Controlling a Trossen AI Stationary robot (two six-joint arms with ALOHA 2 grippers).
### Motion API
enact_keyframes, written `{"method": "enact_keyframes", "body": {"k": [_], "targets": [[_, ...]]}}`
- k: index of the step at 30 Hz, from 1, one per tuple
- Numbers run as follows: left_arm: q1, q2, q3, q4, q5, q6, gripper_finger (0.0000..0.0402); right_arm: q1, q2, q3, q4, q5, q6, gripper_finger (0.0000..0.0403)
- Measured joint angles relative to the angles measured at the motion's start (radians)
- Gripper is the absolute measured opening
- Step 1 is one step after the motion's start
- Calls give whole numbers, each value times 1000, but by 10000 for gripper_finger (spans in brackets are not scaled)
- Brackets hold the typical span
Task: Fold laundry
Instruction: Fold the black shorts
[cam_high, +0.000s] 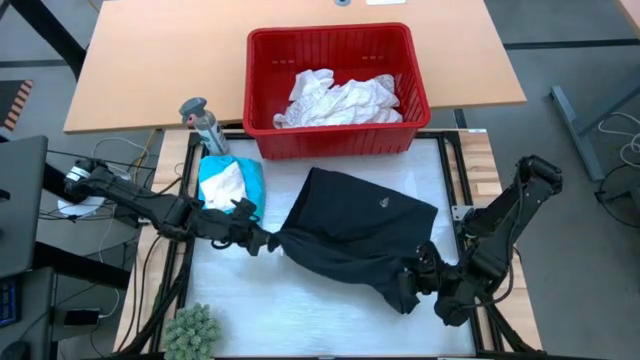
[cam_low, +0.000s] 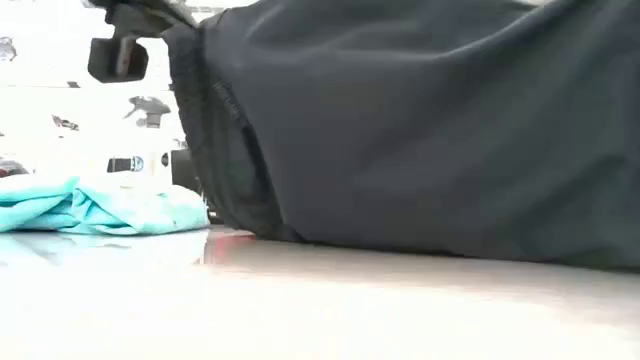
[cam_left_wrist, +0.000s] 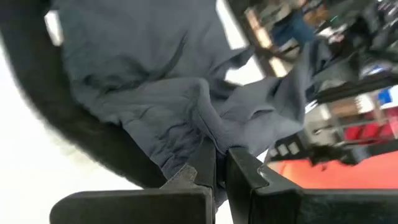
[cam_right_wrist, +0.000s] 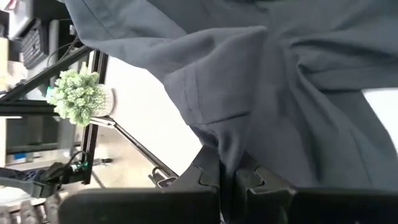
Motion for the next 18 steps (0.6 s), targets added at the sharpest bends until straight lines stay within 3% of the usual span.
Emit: {"method": "enact_keyframes", "body": {"k": [4,8,18], "targets": [[-11,0,0,-14,16,-14,0,-25,0,81,-81,-1,-75,26],[-92,0,0,-40,13,-98,0,-65,0,152,-134,-39,-170,26],[-411,8,6,-41,-315,-436,0,-132,0,209,-213,-146,-325,26]]}}
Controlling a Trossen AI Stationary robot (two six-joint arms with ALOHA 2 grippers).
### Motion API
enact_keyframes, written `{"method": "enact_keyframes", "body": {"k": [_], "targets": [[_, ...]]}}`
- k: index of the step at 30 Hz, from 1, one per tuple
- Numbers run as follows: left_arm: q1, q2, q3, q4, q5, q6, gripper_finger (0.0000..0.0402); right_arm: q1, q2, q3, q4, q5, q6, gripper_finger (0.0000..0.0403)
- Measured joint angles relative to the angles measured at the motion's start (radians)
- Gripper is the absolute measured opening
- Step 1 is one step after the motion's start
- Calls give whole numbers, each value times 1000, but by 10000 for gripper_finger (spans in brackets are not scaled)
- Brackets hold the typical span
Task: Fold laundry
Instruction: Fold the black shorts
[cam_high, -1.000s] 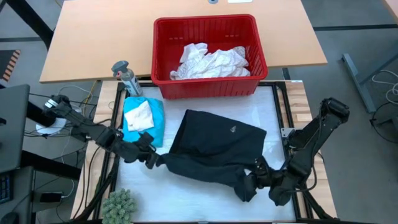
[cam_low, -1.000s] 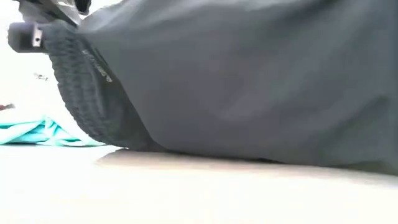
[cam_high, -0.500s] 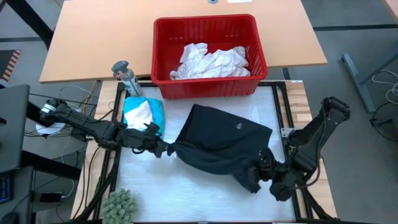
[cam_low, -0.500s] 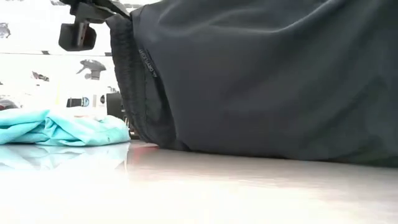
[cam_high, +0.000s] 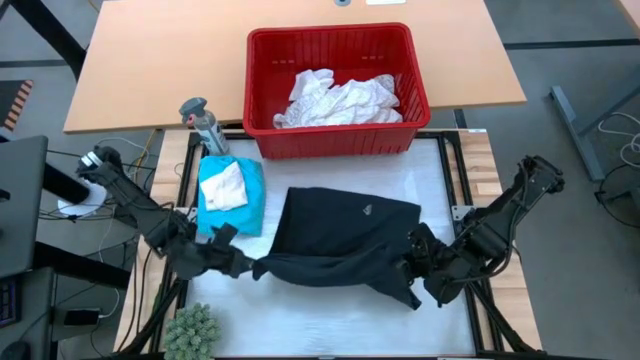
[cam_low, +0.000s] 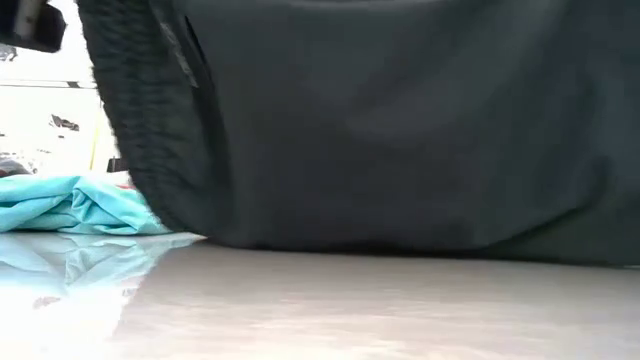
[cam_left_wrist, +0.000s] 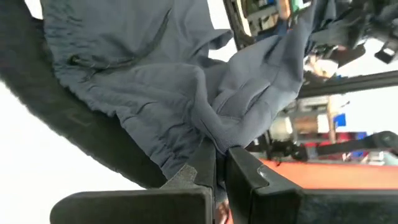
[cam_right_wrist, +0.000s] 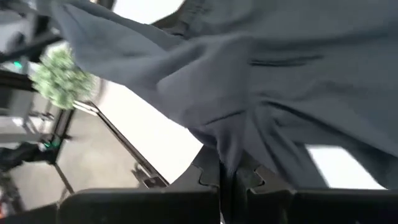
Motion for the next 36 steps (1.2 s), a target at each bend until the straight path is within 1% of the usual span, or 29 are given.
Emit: {"method": "enact_keyframes", "body": {"k": [2,6,8,10,12,17,23,28,36], "targets": [[-56,15,0,13,-33,-75,0,0,0,0,-14,-26,0,26],[-158,81,1,94,-76,-258,0,9,0,1,-22,-31,2,26],[-165,98,1,113,-97,-316,0,17,0,1,-49,-30,25,26],[-145,107,1,108,-105,-343,0,27,0,1,-91,-31,64,26],[-112,103,1,120,-104,-327,0,39,0,1,-131,-31,110,26],[-14,75,1,158,-98,-206,0,56,0,1,-233,-30,184,25],[96,68,1,154,-11,-132,0,-13,0,1,-322,-31,188,25],[162,68,1,144,-9,-62,0,-105,0,1,-351,-32,116,25],[235,68,1,17,-21,-28,0,-254,0,1,-353,-71,-82,25]]}}
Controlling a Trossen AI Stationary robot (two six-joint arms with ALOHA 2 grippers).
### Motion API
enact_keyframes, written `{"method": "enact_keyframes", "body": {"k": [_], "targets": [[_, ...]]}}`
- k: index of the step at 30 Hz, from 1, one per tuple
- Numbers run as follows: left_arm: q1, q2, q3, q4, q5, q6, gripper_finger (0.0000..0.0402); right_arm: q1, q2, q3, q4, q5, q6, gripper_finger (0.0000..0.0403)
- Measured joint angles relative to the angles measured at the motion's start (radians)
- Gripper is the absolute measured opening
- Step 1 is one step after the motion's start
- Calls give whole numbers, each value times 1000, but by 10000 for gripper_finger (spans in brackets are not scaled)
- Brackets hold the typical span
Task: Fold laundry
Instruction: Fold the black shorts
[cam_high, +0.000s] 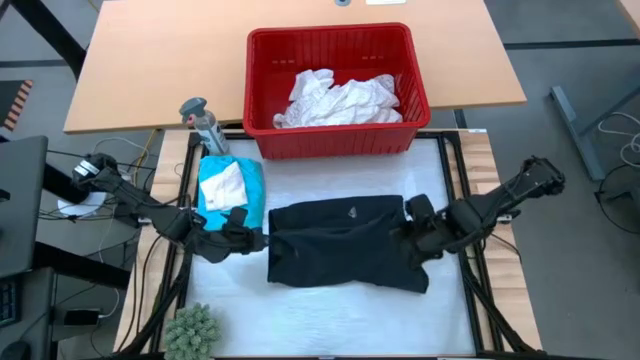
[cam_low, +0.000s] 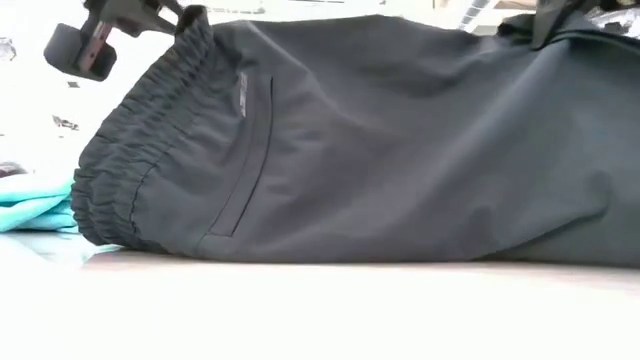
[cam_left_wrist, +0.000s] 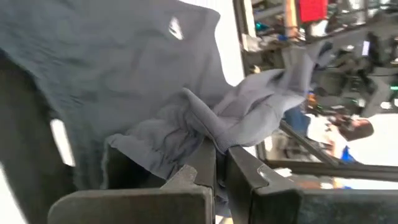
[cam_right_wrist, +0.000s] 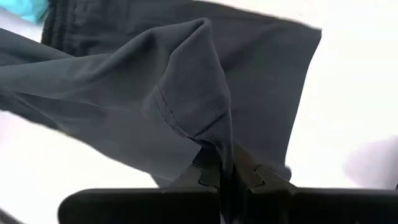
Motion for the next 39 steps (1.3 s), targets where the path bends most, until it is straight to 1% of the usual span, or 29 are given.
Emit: {"method": "enact_keyframes", "body": {"k": [7,9,13,18,27,33,39], "targets": [[48,0,0,-178,-3,-9,0,-101,0,0,-6,-21,-110,25],[64,0,0,-201,-17,-15,0,-120,1,0,-8,-21,-131,25],[104,0,0,-191,-47,22,0,-150,1,0,-36,-30,-137,25],[166,0,0,-188,-49,77,0,-189,1,-24,-46,-43,-173,25],[255,0,0,-192,-30,163,0,-299,1,-148,63,-69,-314,25],[320,1,0,-192,-21,238,0,-371,1,-187,86,-68,-393,25],[381,20,0,-190,-21,317,0,-444,1,-227,144,-68,-481,25]]}}
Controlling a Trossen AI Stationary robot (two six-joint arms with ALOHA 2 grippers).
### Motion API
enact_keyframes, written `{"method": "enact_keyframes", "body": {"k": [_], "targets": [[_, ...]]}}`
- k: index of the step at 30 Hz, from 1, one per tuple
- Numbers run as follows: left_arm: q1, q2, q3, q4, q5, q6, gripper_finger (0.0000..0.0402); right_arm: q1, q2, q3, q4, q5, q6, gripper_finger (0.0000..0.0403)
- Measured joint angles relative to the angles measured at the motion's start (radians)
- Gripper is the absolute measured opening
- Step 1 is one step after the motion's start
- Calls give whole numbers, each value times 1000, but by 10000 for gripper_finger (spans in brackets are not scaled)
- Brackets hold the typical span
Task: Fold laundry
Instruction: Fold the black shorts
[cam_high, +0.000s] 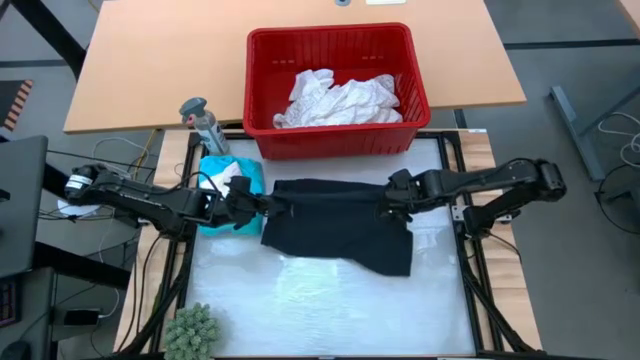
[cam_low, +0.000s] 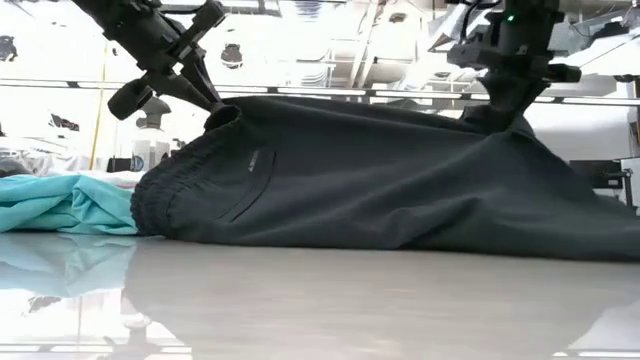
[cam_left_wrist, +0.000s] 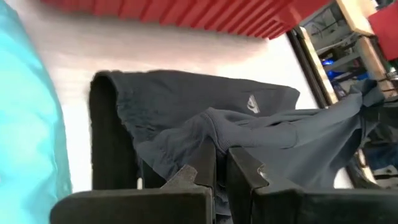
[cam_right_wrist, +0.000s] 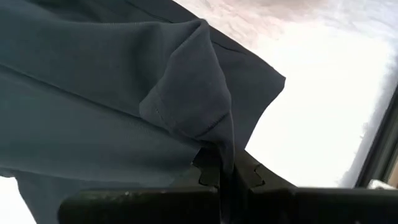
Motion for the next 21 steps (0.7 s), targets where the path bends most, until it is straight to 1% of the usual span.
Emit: {"method": "enact_keyframes", "body": {"k": [3,8,11,15,18,21], "targets": [[25,21,-1,-6,2,36,0,-24,0,-10,19,-1,-33,25],[62,102,-1,10,7,63,0,-49,-1,-53,44,-2,-47,25],[83,163,0,48,29,78,0,-61,0,-85,51,-5,-55,25],[112,242,-1,145,47,176,0,-86,-1,-129,63,-8,-57,25],[134,290,-1,207,48,218,0,-103,-1,-164,87,-8,-57,28],[161,327,-1,251,27,221,0,-125,-1,-198,127,-8,-57,35]]}}
